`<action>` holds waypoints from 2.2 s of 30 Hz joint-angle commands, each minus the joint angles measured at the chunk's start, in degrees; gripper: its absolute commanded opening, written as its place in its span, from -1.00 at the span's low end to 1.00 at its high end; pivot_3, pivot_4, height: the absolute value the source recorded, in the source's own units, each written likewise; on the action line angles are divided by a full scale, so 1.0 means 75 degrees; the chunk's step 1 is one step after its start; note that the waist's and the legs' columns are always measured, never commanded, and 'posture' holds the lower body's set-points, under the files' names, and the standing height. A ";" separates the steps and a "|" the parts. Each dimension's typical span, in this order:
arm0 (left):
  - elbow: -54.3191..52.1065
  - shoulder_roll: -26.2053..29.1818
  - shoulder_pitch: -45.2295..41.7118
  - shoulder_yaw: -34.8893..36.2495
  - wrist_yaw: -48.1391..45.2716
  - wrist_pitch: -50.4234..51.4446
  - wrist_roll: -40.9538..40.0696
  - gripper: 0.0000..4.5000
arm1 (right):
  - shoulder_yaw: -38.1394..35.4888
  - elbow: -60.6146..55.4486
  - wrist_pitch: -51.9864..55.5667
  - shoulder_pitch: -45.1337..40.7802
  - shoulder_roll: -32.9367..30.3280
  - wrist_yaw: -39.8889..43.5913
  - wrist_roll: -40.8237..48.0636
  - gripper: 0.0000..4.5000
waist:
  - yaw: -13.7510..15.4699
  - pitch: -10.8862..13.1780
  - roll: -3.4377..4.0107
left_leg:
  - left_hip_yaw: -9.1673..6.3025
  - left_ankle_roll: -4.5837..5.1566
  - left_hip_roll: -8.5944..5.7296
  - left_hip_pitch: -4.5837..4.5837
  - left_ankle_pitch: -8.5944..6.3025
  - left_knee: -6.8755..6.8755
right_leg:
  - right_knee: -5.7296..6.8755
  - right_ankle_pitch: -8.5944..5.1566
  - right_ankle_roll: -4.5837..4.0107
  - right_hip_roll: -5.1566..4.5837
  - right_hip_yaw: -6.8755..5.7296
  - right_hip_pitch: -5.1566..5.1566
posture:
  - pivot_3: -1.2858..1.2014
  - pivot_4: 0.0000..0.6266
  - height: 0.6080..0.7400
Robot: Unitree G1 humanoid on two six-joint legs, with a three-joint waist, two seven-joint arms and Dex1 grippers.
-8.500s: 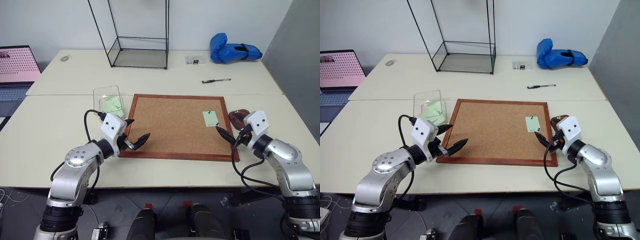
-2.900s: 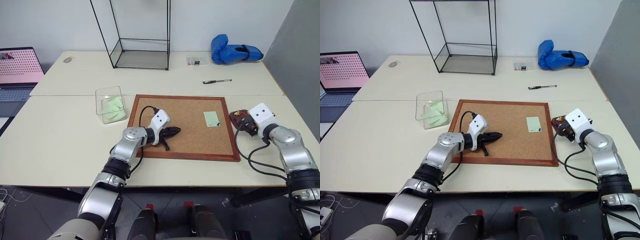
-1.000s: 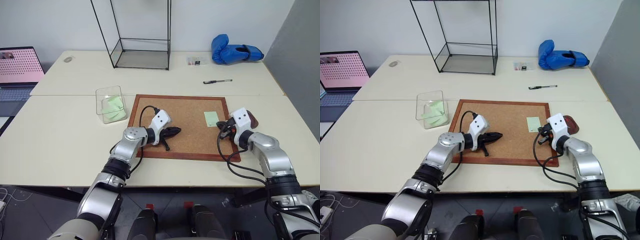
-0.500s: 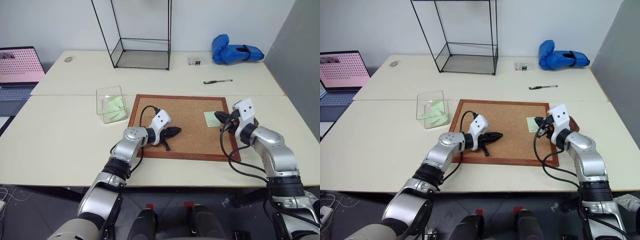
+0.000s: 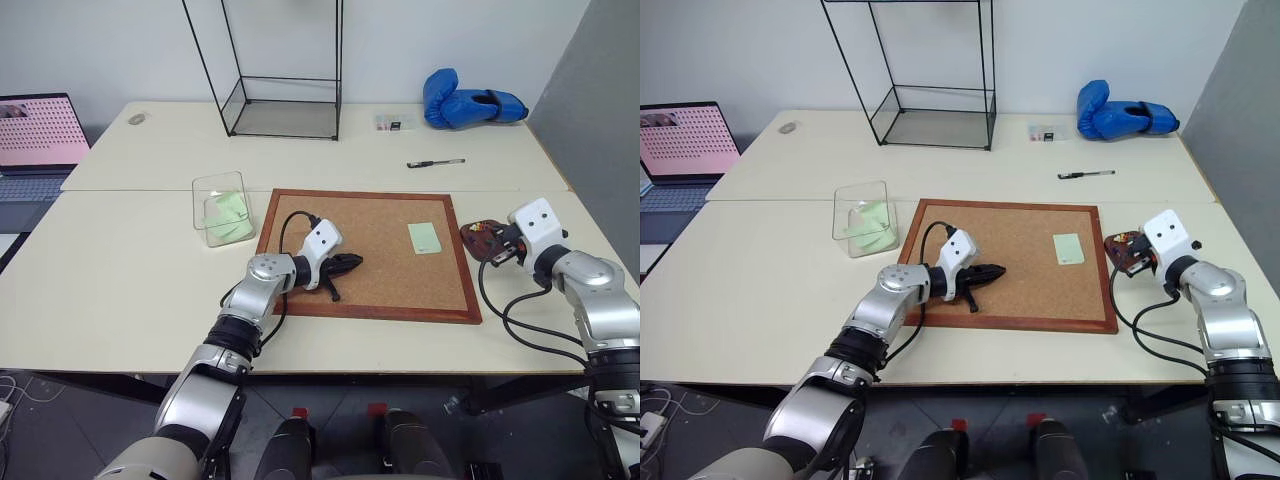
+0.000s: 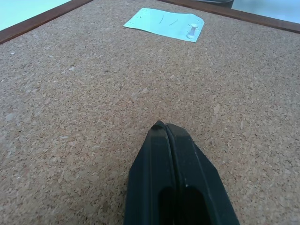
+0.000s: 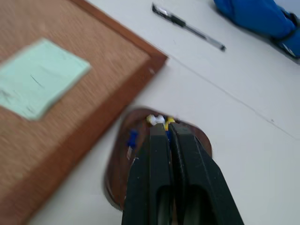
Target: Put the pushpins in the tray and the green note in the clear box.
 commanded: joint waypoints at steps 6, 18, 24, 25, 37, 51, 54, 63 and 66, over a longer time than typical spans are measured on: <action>0.0324 0.0023 0.0160 -0.0247 0.0078 0.0204 0.0347 -1.00 | 0.0160 0.0723 -0.0402 -0.0335 0.0045 -0.0371 -0.0487 -0.97 | 0.0003 0.0000 0.0000 | -0.0001 0.0000 -0.0001 0.0000 0.0000 0.0000 | -0.0002 0.0000 0.0000 0.0000 0.0000 0.0000 | 0.03 -0.52 1.00; 0.0308 0.0028 0.0186 -0.0255 0.0084 0.0210 0.0349 -1.00 | 0.0038 0.0904 -0.0381 -0.0548 0.0072 -0.0412 -0.0472 0.06 | 0.0000 0.0000 0.0000 | -0.0002 0.0000 -0.0001 -0.0001 0.0000 0.0000 | -0.0001 0.0000 0.0000 0.0000 0.0000 0.0000 | 0.03 -0.52 1.00; 0.0324 0.0022 0.0184 -0.0264 0.0085 0.0185 0.0358 -1.00 | -0.0131 0.0681 -0.0311 -0.0599 -0.0029 -0.0388 -0.0366 0.64 | 0.0000 0.0000 0.0000 | -0.0002 0.0000 -0.0001 -0.0001 0.0000 0.0000 | -0.0001 0.0000 0.0000 0.0000 0.0000 0.0000 | 0.03 -0.52 1.00; 0.0326 0.0022 0.0183 -0.0263 0.0087 0.0185 0.0359 -1.00 | -0.0193 0.0588 -0.0281 -0.0604 -0.0076 -0.0358 -0.0323 0.64 | 0.0000 0.0000 0.0000 | -0.0002 0.0000 -0.0001 -0.0001 0.0000 0.0000 | 0.0000 0.0000 0.0000 0.0000 0.0000 0.0000 | 0.03 -0.52 1.00; 0.0333 0.0046 0.0180 -0.0263 0.0059 0.0181 0.0354 -1.00 | -0.0765 -0.0513 0.0191 -0.0606 -0.0471 0.0281 0.0369 0.64 | 0.0000 0.0001 -0.0001 | -0.0002 0.0000 0.0000 -0.0001 0.0000 0.0000 | -0.0002 0.0000 0.0000 0.0000 -0.0001 0.0000 | 0.03 -0.52 1.00; 0.0400 0.0019 0.0122 -0.0253 0.0073 0.0175 0.0341 -1.00 | 0.0272 -0.1475 0.0867 -0.0201 0.1282 0.0614 0.1120 0.64 | 0.0004 0.0000 0.0000 | -0.0007 0.0000 0.0001 0.0000 0.0000 0.0000 | -0.0001 0.0000 0.0001 0.0000 -0.0005 0.0001 | 0.03 -0.52 1.00; 0.0371 0.0030 0.0137 -0.0250 0.0076 0.0188 0.0338 -1.00 | 0.0480 -0.1109 0.0767 -0.0268 0.1460 0.0587 0.0977 0.64 | 0.0005 0.0001 -0.0001 | -0.0007 0.0000 0.0000 -0.0001 0.0000 0.0000 | -0.0001 0.0000 0.0001 0.0000 -0.0004 0.0001 | 0.03 -0.52 1.00; 0.0358 0.0033 0.0144 -0.0240 0.0102 0.0195 0.0330 -1.00 | 0.0523 -0.0136 0.0389 -0.0573 0.1780 0.0426 0.0828 0.33 | -0.0001 0.0000 -0.0001 | -0.0006 0.0000 0.0001 0.0001 0.0000 0.0000 | 0.0001 0.0000 0.0001 0.0000 -0.0004 0.0000 | 0.03 -0.52 1.00; 0.0351 0.0033 0.0151 -0.0239 0.0104 0.0197 0.0328 -1.00 | 0.0529 0.0069 0.0292 -0.0636 0.1827 0.0424 0.0797 0.04 | 0.0001 0.0000 0.0000 | -0.0007 0.0000 0.0000 0.0000 0.0000 0.0000 | 0.0000 0.0000 0.0001 0.0000 -0.0004 0.0001 | 0.03 -0.52 1.00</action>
